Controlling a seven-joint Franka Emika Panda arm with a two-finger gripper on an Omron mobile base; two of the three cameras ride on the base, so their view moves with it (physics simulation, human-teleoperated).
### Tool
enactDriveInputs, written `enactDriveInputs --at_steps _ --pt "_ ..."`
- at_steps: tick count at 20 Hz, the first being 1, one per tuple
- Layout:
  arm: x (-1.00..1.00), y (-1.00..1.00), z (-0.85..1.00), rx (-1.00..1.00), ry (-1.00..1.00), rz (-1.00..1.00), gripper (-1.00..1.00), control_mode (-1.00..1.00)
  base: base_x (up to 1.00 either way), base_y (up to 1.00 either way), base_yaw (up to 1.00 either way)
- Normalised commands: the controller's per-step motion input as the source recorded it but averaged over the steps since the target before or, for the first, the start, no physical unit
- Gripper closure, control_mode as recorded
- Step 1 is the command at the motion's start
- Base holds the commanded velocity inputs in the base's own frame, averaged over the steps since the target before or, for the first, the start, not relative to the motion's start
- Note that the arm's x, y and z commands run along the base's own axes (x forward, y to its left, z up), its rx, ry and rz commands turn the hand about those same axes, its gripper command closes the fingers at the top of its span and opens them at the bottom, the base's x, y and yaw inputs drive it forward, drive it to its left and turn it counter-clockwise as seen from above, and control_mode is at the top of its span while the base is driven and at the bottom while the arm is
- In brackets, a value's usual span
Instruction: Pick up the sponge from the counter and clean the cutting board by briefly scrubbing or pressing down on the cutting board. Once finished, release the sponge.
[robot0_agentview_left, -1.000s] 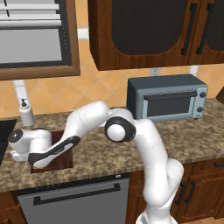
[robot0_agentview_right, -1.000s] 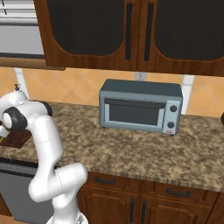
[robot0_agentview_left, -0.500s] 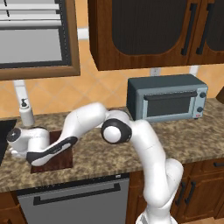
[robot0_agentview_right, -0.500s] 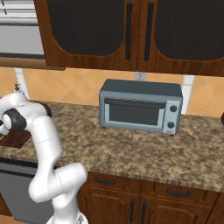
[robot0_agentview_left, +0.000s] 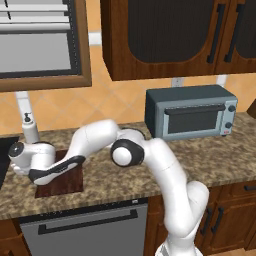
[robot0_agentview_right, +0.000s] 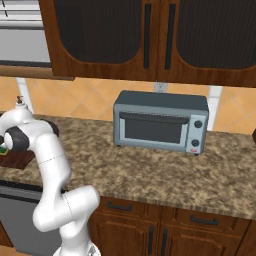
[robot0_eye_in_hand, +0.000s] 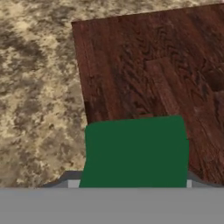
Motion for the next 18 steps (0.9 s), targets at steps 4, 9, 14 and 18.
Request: enactDriveInputs --at_steps 4,9,14,18 --pt "0.46 -0.18 -0.4 0.0 -0.05 0.0 1.0 -1.0 0.0 0.0 0.0" --pt "0.38 -0.37 -0.34 0.0 -0.11 0.0 1.0 -1.0 0.0 0.0 0.0" --pt "0.48 -0.41 -0.34 0.02 -0.18 0.0 1.0 -1.0 0.0 0.0 0.0" --pt "0.65 -0.37 -0.24 0.01 -0.06 0.0 1.0 -1.0 0.0 0.0 0.0"
